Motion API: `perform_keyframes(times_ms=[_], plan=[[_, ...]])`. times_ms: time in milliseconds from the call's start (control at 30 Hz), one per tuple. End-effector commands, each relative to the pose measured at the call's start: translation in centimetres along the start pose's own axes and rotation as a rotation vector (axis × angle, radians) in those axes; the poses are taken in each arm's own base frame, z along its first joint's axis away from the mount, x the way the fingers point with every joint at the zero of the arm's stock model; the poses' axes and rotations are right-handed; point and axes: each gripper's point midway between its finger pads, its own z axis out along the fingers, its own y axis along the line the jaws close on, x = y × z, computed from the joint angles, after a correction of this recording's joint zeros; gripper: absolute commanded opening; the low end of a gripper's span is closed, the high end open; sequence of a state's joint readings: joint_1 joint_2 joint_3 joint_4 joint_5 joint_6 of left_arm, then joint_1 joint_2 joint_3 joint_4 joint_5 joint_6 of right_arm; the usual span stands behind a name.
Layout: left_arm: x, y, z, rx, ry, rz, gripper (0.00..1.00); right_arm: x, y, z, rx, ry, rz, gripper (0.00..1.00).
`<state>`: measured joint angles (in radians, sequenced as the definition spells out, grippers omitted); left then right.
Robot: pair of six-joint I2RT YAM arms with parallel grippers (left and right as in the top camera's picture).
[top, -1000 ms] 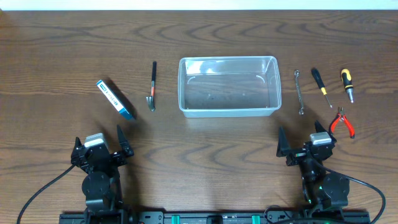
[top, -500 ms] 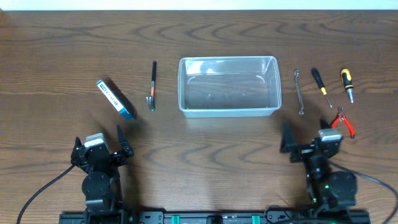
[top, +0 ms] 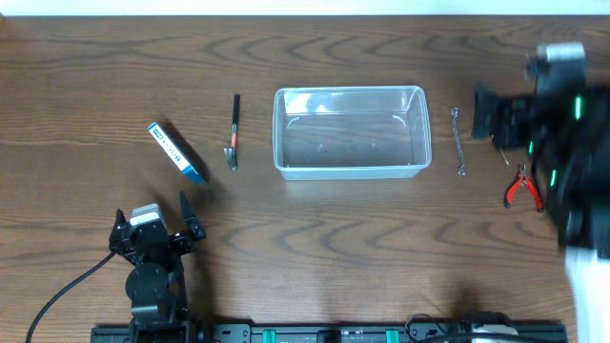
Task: Pack container
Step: 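Move the right gripper over the silver wrench and lower onto it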
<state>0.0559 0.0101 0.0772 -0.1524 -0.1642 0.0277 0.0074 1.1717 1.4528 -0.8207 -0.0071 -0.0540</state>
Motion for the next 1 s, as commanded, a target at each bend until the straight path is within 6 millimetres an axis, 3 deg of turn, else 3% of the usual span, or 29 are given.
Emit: perform_keyframes(times_ms=[0, 200, 400, 600, 800, 967], plan=[[1.4, -0.1, 0.2, 0.001, 0.031, 0.021, 0.98, -0.2, -2.2, 3.1, 0.036, 0.157, -0.044, 0.99], [1.4, -0.1, 0.2, 0.001, 0.031, 0.021, 0.98, 5.3, -5.5, 10.4, 0.062, 0.467, 0.023, 0.99], [1.4, -0.1, 0.2, 0.001, 0.031, 0.021, 0.98, 10.8, -5.8, 15.5, 0.038, 0.656, 0.044, 0.99], [1.4, -0.1, 0.2, 0.001, 0.031, 0.021, 0.98, 14.8, -5.5, 17.7, -0.005, 0.791, -0.004, 0.99], [1.4, -0.1, 0.2, 0.001, 0.031, 0.021, 0.98, 17.5, -5.5, 19.4, -0.022, 0.868, -0.018, 0.79], [1.4, -0.1, 0.2, 0.001, 0.031, 0.021, 0.98, 19.8, -5.3, 20.7, -0.029, 0.930, -0.015, 0.73]])
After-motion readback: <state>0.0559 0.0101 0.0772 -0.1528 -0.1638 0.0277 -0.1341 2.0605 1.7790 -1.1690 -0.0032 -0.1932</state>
